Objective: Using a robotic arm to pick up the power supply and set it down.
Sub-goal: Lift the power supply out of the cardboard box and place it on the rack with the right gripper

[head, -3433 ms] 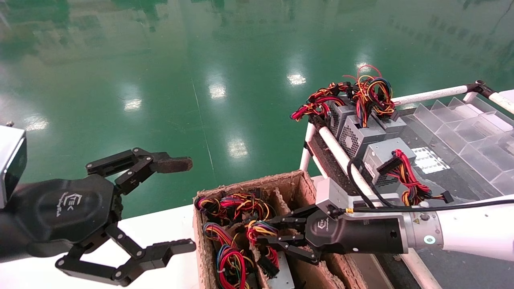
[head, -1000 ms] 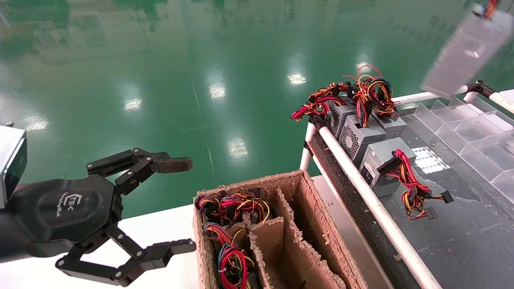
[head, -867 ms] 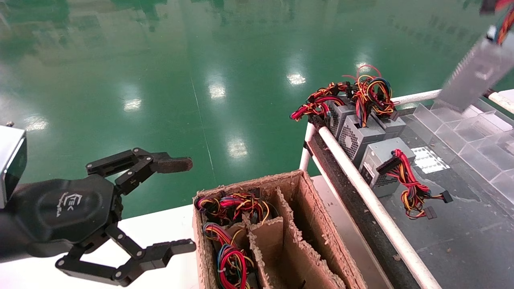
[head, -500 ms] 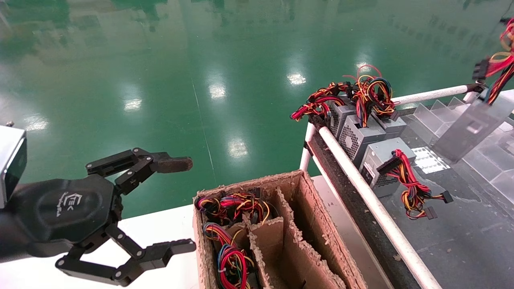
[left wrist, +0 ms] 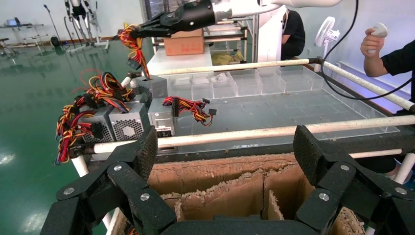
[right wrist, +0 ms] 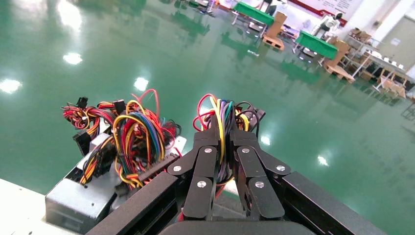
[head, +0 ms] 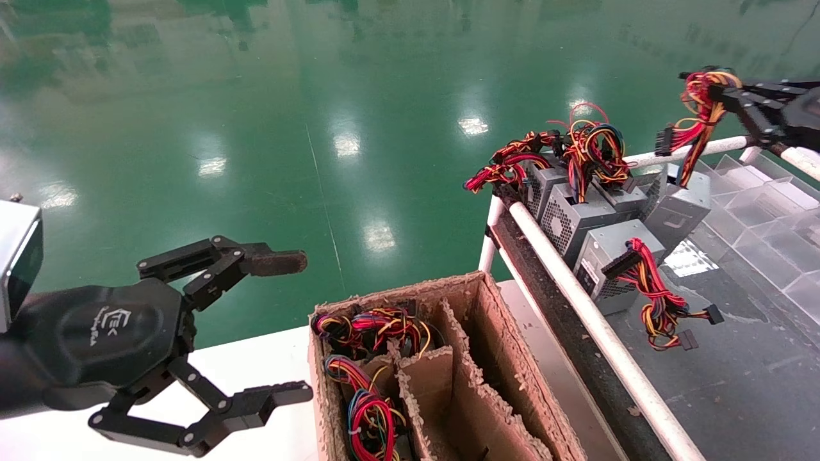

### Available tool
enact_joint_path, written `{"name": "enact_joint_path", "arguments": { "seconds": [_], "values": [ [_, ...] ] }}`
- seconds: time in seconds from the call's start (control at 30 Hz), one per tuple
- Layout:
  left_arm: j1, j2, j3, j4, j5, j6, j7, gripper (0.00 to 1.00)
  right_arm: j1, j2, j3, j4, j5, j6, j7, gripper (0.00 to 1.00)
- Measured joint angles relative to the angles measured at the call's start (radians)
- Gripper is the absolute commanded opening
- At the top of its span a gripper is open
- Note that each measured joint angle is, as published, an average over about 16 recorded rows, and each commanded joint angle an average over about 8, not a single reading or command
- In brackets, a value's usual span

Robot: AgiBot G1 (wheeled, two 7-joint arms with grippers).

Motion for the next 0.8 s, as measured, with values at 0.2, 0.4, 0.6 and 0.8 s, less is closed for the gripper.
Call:
{"name": "enact_joint_path", "arguments": {
  "seconds": [0.2,0.4,0.6,0.8],
  "values": [
    [0.000,0.000,0.000,0.000,0.000,0.000,0.000,1.00,0.004,-0.065,-0.005,-0.005,-0.008,0.106,-0.013,0.00],
    [0.000,0.000,0.000,0.000,0.000,0.000,0.000,1.00,0.011,-0.118,-0.010,-0.010,-0.015,0.196,-0.016,0.00],
    [0.000,0.000,0.000,0.000,0.000,0.000,0.000,1.00,0.012,-0.151,-0.016,-0.009,-0.023,0.234,-0.018,0.00],
    [0.000,0.000,0.000,0.000,0.000,0.000,0.000,1.00,0.013,-0.166,-0.020,-0.007,-0.029,0.240,-0.021,0.00]
  ]
}}
